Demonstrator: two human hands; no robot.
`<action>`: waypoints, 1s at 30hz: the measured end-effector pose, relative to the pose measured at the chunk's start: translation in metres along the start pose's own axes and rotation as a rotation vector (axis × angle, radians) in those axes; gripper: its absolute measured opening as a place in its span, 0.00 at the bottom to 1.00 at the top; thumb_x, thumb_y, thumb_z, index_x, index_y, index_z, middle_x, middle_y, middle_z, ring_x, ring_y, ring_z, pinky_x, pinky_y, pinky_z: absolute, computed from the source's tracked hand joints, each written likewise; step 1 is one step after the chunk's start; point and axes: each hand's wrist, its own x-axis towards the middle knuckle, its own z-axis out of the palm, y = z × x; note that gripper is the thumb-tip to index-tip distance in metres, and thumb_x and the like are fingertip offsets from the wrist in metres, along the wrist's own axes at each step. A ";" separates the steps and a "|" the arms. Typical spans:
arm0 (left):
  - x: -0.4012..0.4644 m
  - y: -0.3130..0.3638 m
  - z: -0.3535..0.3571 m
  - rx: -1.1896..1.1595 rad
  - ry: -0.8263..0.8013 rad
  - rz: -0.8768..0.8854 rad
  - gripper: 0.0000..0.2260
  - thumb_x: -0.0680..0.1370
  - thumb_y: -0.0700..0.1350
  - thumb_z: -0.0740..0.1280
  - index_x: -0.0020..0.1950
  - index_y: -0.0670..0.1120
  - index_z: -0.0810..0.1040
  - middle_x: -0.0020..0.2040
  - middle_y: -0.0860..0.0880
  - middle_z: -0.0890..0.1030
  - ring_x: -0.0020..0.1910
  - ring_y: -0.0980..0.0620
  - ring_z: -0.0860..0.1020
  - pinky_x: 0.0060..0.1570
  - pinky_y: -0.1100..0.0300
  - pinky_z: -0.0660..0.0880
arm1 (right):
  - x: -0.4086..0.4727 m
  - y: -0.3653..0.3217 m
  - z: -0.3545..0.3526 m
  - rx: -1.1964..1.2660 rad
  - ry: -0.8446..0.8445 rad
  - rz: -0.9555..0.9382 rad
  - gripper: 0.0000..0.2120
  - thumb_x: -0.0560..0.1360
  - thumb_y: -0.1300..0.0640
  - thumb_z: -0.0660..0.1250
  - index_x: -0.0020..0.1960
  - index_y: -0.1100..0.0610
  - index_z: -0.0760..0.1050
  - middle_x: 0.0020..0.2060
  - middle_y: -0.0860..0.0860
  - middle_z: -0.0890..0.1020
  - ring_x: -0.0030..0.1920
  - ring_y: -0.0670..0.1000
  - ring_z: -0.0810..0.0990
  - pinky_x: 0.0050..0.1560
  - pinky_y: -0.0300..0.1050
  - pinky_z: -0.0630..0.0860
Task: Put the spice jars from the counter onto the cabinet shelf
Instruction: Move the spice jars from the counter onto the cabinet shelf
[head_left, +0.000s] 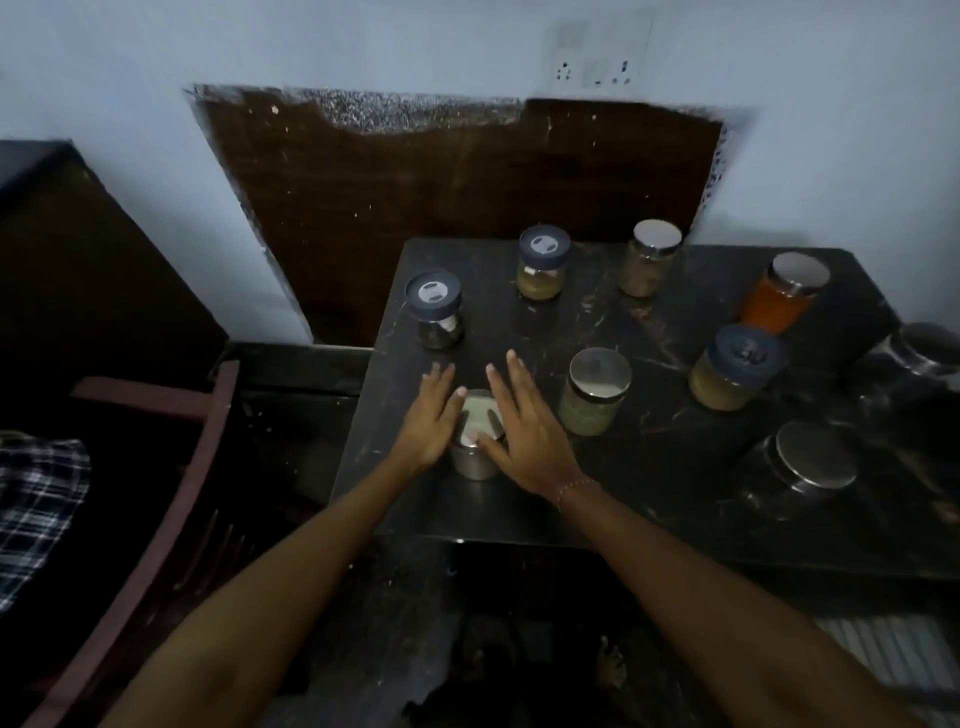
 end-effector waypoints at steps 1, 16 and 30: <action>-0.008 -0.007 0.003 -0.092 -0.058 -0.011 0.20 0.81 0.53 0.54 0.73 0.52 0.63 0.72 0.48 0.68 0.72 0.48 0.64 0.68 0.58 0.63 | -0.009 -0.002 0.008 0.017 -0.041 -0.004 0.38 0.74 0.43 0.62 0.75 0.59 0.51 0.75 0.61 0.50 0.76 0.57 0.50 0.74 0.48 0.54; 0.009 0.042 -0.025 -0.667 -0.125 -0.082 0.14 0.78 0.58 0.55 0.59 0.56 0.73 0.53 0.56 0.78 0.52 0.60 0.77 0.45 0.66 0.72 | 0.044 -0.011 -0.023 0.237 0.128 0.262 0.41 0.64 0.47 0.74 0.72 0.49 0.58 0.66 0.52 0.65 0.65 0.54 0.68 0.63 0.51 0.71; 0.063 0.176 -0.059 -0.685 0.001 0.313 0.22 0.76 0.52 0.64 0.67 0.54 0.60 0.60 0.54 0.72 0.56 0.57 0.76 0.51 0.61 0.77 | 0.140 -0.017 -0.157 0.547 0.495 0.339 0.28 0.72 0.47 0.68 0.69 0.51 0.66 0.64 0.52 0.72 0.63 0.51 0.71 0.61 0.48 0.72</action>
